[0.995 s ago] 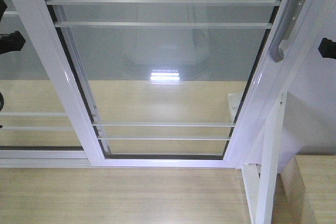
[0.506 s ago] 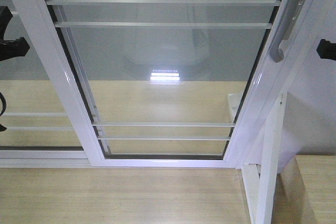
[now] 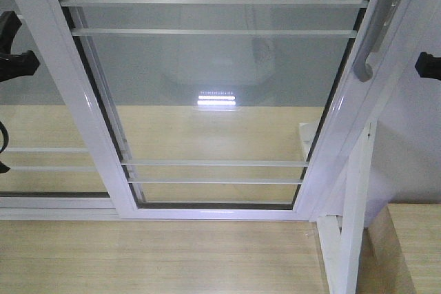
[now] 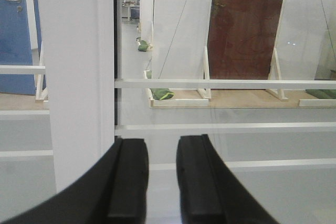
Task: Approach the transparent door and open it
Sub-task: 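Raise both grippers toward the door frame and silver handle, then close the right gripper around the silver door handle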
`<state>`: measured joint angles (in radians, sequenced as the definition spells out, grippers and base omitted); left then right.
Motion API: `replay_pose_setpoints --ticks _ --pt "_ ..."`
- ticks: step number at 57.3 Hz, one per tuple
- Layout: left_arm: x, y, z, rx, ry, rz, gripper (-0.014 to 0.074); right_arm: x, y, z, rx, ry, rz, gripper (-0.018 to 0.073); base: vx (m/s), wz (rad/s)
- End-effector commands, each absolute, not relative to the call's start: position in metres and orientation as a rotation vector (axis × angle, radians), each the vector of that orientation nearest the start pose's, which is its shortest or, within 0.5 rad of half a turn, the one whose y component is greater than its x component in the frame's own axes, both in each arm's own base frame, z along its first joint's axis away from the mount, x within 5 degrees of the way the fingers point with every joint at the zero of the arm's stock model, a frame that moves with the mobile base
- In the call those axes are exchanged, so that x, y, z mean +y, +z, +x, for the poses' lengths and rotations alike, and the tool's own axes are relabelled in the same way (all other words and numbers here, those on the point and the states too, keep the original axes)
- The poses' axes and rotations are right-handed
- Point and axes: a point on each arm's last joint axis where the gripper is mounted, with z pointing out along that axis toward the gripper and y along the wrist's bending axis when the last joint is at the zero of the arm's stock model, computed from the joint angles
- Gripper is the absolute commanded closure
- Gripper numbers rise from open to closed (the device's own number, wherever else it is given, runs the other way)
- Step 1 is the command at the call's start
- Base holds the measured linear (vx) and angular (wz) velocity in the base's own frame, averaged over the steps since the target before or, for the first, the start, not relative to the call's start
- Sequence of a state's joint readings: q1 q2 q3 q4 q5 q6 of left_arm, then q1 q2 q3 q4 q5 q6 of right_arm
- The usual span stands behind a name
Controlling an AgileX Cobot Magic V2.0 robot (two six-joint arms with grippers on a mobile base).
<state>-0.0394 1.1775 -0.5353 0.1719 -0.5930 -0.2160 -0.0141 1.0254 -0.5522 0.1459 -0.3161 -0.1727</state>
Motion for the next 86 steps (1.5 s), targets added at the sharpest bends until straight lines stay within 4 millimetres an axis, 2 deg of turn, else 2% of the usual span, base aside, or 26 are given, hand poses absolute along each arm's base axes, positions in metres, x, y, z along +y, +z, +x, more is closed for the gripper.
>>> replay_pose_setpoints --ticks 1,10,25,35,45,66,76,86 --pt "-0.019 0.309 0.242 1.423 -0.177 0.051 0.0255 -0.007 0.323 0.218 1.524 -0.084 0.018 0.0295 0.00 0.00" --pt "-0.019 0.308 0.242 1.426 -0.177 0.050 0.0251 -0.007 0.323 0.218 1.524 -0.086 0.015 0.0284 0.00 0.00" --pt "-0.019 0.308 0.242 1.429 -0.177 0.049 0.0251 -0.007 0.323 0.218 1.525 -0.087 0.013 0.0203 0.00 0.00" --pt "-0.019 0.308 0.242 1.430 -0.177 0.047 0.0251 -0.007 0.324 0.219 1.514 -0.089 0.015 0.0201 0.00 0.00" --pt "-0.019 0.308 0.242 1.430 -0.177 0.047 0.0251 -0.009 0.318 0.230 1.488 -0.096 0.024 0.0201 0.00 0.00" --pt "-0.019 0.308 0.242 1.430 -0.177 0.047 0.0251 -0.005 0.282 0.273 1.426 -0.078 -0.022 0.0201 0.00 0.00" --pt "-0.019 0.308 0.242 1.430 -0.178 0.047 0.0251 0.001 0.257 0.292 1.379 -0.024 -0.078 0.0201 0.00 0.00" --pt "-0.019 0.308 0.242 1.430 -0.178 0.047 0.0251 -0.002 0.232 0.308 1.386 -0.031 -0.029 0.0201 0.00 0.00"
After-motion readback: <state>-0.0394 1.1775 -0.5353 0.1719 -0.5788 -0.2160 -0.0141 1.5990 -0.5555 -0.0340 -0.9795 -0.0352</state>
